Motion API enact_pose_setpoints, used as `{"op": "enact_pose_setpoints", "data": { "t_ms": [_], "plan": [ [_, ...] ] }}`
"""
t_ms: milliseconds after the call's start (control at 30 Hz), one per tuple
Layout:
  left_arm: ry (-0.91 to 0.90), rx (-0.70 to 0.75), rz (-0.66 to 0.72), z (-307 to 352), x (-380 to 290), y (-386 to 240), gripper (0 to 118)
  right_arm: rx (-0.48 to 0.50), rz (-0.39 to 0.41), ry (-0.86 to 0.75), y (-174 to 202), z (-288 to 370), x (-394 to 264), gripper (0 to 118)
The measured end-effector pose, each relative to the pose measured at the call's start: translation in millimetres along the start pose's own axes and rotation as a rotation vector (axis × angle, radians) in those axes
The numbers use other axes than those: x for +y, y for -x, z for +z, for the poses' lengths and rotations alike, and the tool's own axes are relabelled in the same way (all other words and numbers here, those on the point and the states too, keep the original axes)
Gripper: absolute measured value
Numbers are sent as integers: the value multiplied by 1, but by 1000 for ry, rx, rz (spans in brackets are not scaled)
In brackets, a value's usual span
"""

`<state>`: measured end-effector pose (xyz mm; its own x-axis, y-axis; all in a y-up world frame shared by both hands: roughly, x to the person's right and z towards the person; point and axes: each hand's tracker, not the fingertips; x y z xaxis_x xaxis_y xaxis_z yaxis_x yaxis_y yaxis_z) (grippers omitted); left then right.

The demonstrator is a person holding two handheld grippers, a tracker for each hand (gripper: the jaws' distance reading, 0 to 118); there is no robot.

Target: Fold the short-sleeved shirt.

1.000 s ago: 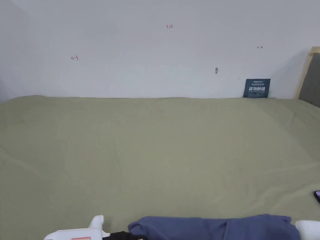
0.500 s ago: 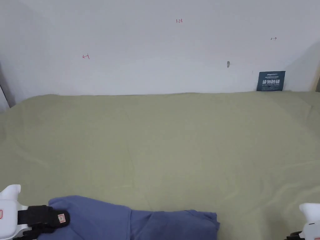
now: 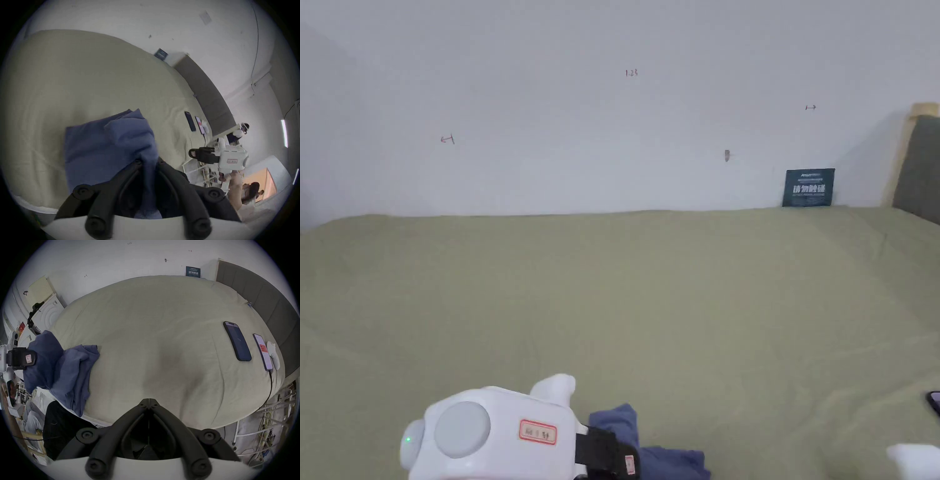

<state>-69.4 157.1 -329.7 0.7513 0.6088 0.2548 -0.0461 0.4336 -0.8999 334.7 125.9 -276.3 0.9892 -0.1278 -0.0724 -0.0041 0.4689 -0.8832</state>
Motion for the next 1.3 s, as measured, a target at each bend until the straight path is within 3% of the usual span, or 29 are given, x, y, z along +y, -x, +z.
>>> {"op": "enact_pose_setpoints", "data": {
  "t_ms": [33,67,100,133,167,267,300,333,400,467,667,733,800,833,867,1000,1100,1200,1300],
  "plan": [
    [13,-9,15,-12,0,-3,15,-2,-4,0,-2,0,-1,0],
    [30,-22,28,-20,0,-1,25,-2,-10,-2,-3,1,-2,0],
    [50,-38,47,-27,1,3,49,1,-14,-2,-4,1,-3,0],
    [57,-55,64,-30,-1,7,88,3,-17,-1,-5,1,-4,0],
    [44,-66,75,-34,-3,5,103,4,-18,0,-5,1,-4,0],
    [-21,-123,116,-23,-8,17,100,-1,-14,3,-4,1,-5,0],
    [-40,-143,127,-20,-10,17,94,-1,-13,5,-4,1,-5,0],
    [-64,-161,138,-17,-11,20,74,1,-9,9,-3,0,-4,0],
    [-96,-160,135,-14,-14,25,17,-1,-5,9,0,-2,-3,0],
    [-95,-164,133,-21,-19,24,3,8,-2,8,3,-2,-2,0],
    [-14,-291,166,-70,-45,25,2,19,16,11,13,-3,-4,0],
    [4,-264,180,-97,-56,33,2,18,21,13,16,-4,-4,0],
    [58,-113,212,-124,-71,49,0,17,32,15,18,-5,-5,0],
    [43,-159,253,-131,-80,60,0,20,34,17,19,-5,-6,0],
    [-46,-346,319,-126,-83,65,0,24,36,19,20,-6,-6,0],
    [-11,-223,254,-113,-72,50,0,18,51,35,25,-11,-6,0],
    [-38,-241,275,-88,-68,47,0,21,60,34,35,-11,-3,0],
    [-165,-392,276,-36,-65,58,0,72,108,31,58,-9,9,0],
    [-273,-325,278,16,-65,83,0,107,168,24,90,-11,24,0]
  ]
}}
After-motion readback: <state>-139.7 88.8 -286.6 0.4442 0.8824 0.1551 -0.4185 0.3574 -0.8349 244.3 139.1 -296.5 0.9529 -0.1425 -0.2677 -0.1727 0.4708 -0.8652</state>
